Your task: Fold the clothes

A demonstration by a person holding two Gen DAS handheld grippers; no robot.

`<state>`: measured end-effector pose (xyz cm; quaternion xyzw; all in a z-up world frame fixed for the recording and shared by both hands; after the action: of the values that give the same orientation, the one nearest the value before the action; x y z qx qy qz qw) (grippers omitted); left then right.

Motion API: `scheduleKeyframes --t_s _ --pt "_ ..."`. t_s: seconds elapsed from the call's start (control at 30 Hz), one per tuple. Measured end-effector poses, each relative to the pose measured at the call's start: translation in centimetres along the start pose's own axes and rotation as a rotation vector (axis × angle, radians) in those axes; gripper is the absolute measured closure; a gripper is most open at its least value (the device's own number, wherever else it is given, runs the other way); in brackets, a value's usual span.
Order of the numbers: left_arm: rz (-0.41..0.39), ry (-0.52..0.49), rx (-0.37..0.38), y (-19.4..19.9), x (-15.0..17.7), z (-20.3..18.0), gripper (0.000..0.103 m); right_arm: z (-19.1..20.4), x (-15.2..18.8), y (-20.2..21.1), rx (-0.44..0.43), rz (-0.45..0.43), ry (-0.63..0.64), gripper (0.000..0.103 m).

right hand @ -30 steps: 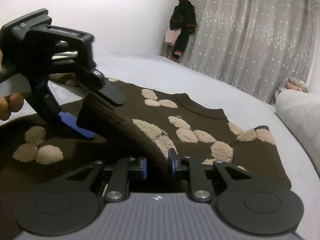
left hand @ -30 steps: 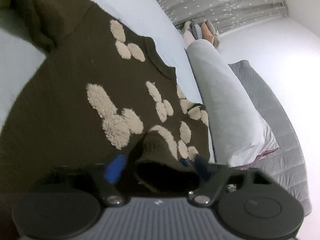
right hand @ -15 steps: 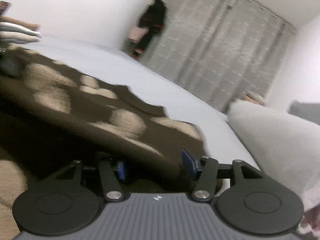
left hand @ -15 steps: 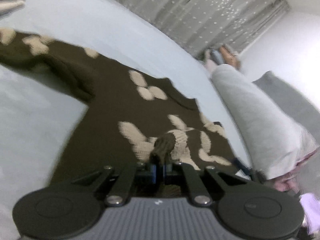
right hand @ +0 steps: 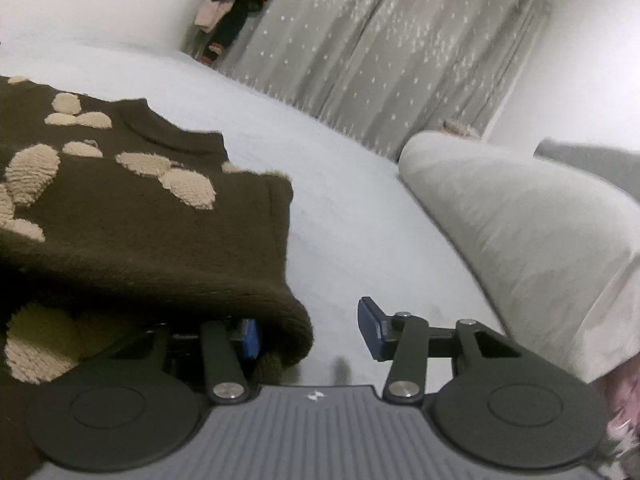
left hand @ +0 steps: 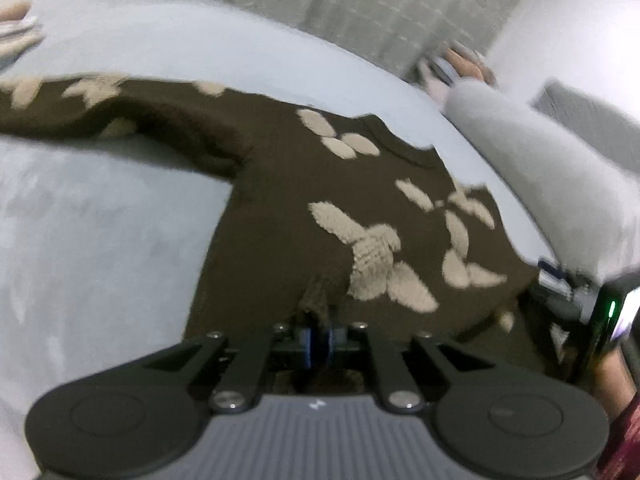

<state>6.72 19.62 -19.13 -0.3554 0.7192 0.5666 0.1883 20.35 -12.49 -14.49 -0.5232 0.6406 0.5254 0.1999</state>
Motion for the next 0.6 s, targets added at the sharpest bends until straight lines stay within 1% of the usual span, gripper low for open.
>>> scheduleKeyframes --t_s 0.03,0.1,0.13,0.17,0.2,0.3,0.37,0.43,0.5,0.6 --pt "-0.006 -0.032 0.004 0.1 0.0 -0.2 0.09 0.0 0.0 0.0 -0.008 0.006 -0.009 0.052" --pt "-0.021 -0.076 0.013 0.8 -0.1 -0.2 0.075 0.1 0.0 0.1 -0.029 0.019 -0.022 0.051" --pt "-0.031 -0.095 0.013 1.2 -0.2 -0.2 0.055 0.3 -0.1 0.4 -0.046 0.026 -0.028 0.051" --pt "-0.045 -0.112 0.011 1.6 -0.3 -0.1 0.039 0.3 -0.1 0.8 -0.069 0.036 -0.035 0.05" --pt "-0.061 -0.136 0.011 2.0 -0.5 -0.1 0.035 0.3 -0.1 1.3 -0.092 0.045 -0.042 0.049" --pt "-0.122 -0.218 0.015 3.4 -1.2 -0.1 0.034 -0.1 0.2 3.3 -0.145 0.049 -0.061 0.049" --pt "-0.166 -0.242 0.022 3.8 -1.9 -0.5 0.033 -0.3 -0.1 4.4 -0.185 0.027 -0.098 0.049" --pt "-0.202 -0.26 0.06 3.8 -2.5 -1.4 0.033 -0.4 -0.7 5.3 -0.225 -0.003 -0.14 0.049" --pt "-0.23 -0.289 0.113 3.6 -2.8 -2.9 0.033 -0.2 -1.9 5.9 -0.265 -0.057 -0.188 0.049" --pt "-0.244 -0.347 0.188 2.7 -2.2 -5.3 0.033 0.8 -3.6 6.1 -0.325 -0.118 -0.247 0.049"
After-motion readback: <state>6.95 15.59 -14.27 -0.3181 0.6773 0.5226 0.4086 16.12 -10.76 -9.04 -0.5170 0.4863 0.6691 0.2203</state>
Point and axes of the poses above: each gripper's, at about its wrist camera, not at the fingertips, and y roughly against the way its jaws point, z to its left, x to its underside, the point moved 8 cm from there along -y, roughly the way its jaws point, and after that the axes turned 7 degrees about -x, right-handed, at the moved point
